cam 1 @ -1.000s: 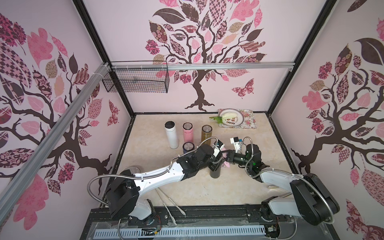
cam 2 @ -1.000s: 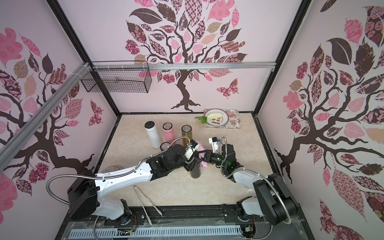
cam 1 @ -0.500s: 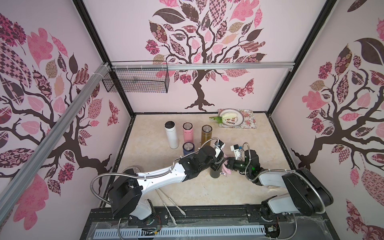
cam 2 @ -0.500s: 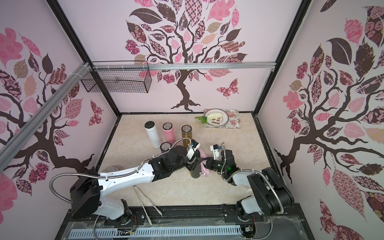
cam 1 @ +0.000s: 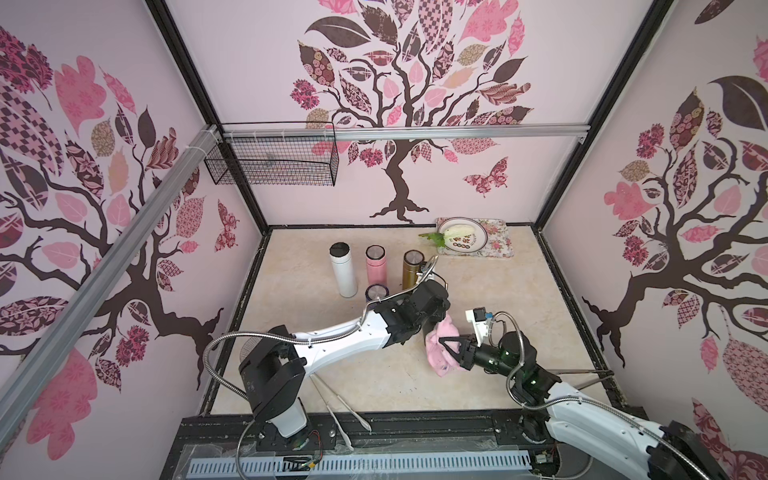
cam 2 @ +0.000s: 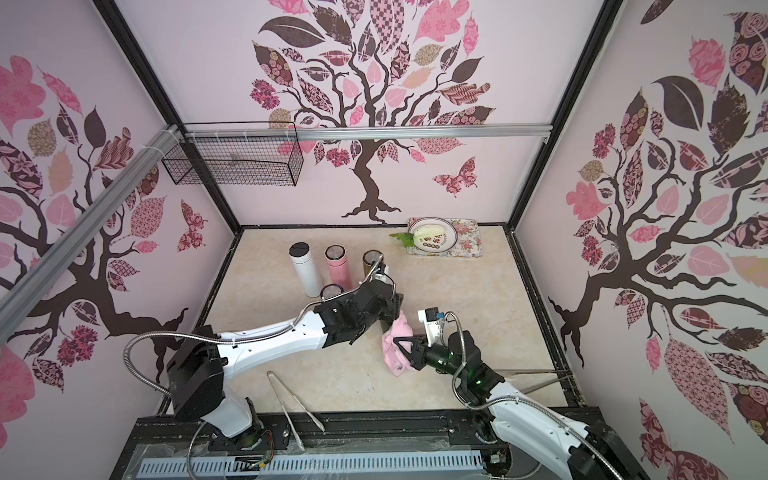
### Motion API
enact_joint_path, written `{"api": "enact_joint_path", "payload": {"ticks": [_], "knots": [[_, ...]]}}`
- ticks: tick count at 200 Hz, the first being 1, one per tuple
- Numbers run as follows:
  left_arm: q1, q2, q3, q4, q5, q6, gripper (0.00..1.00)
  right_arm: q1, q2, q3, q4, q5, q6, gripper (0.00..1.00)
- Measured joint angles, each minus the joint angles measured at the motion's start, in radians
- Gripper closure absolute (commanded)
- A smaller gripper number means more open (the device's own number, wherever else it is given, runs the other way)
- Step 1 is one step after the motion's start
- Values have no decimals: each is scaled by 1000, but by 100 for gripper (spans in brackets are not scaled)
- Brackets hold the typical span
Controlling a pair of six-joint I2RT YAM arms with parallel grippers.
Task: Wipe the surface of the thermos
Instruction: Wipe the dirt from the surface of the thermos.
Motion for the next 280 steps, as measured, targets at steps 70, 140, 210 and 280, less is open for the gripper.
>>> {"api": "enact_joint_path", "payload": {"ticks": [70,140,210,280], "knots": [[11,39,64,-90,12,-178,100,71,229,55,187,168,21,100],[15,39,64,-82,28,-219,100,280,389,72,302,577,132,100],[6,31,63,-74,39,-159,100,269,252,-47,-25,796,259,100],[-8,-2,57,-104,129,146,100,76,27,31,-203,564,235,100]]}}
